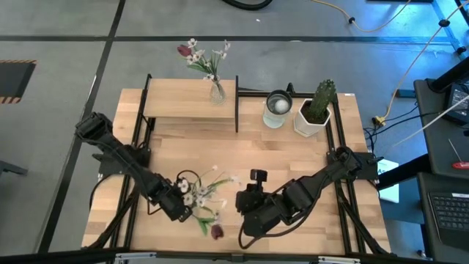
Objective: Pick and place flowers into a vace then onto a shelf
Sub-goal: Put the transparent vase with flowers on the shelf
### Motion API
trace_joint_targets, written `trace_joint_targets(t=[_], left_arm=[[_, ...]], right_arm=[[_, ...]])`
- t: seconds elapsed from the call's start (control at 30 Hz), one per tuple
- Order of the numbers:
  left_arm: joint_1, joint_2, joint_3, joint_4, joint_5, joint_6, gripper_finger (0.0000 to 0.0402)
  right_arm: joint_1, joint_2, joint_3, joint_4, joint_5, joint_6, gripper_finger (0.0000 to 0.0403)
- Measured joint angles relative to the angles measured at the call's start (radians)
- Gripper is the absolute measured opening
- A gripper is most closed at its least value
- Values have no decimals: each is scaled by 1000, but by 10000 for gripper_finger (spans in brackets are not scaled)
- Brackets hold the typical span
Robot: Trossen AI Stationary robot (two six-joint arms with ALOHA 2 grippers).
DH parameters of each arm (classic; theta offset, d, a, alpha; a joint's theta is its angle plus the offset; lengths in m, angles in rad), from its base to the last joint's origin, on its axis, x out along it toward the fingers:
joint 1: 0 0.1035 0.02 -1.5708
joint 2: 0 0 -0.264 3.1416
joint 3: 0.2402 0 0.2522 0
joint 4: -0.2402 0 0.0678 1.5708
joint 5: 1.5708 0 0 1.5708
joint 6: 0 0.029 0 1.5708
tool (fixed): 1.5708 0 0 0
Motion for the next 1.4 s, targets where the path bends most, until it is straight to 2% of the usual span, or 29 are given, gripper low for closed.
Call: trace_joint_targets(t=[0.23,0.47,0.6,0.7,0.97,1.07,1.27,1.4], left_arm=[[-56,0,1,-25,22,-41,4],[-117,0,1,-81,195,-54,7],[-167,-3,2,-46,310,-45,29],[-213,-26,2,29,306,-36,55],[-314,-116,2,279,46,138,117],[-349,-146,2,265,-95,150,127],[-442,-188,2,155,-297,118,137],[-513,-188,2,81,-520,115,142]], right_arm=[[-1,0,0,29,-3,-46,130],[-2,0,0,13,-28,-45,130],[-2,0,0,6,-29,-44,130],[-2,0,0,5,-29,-45,130],[-3,0,0,5,-28,-25,130],[-3,0,0,8,-28,-2,130],[-3,0,0,47,45,59,130],[-4,0,0,86,53,67,130]])
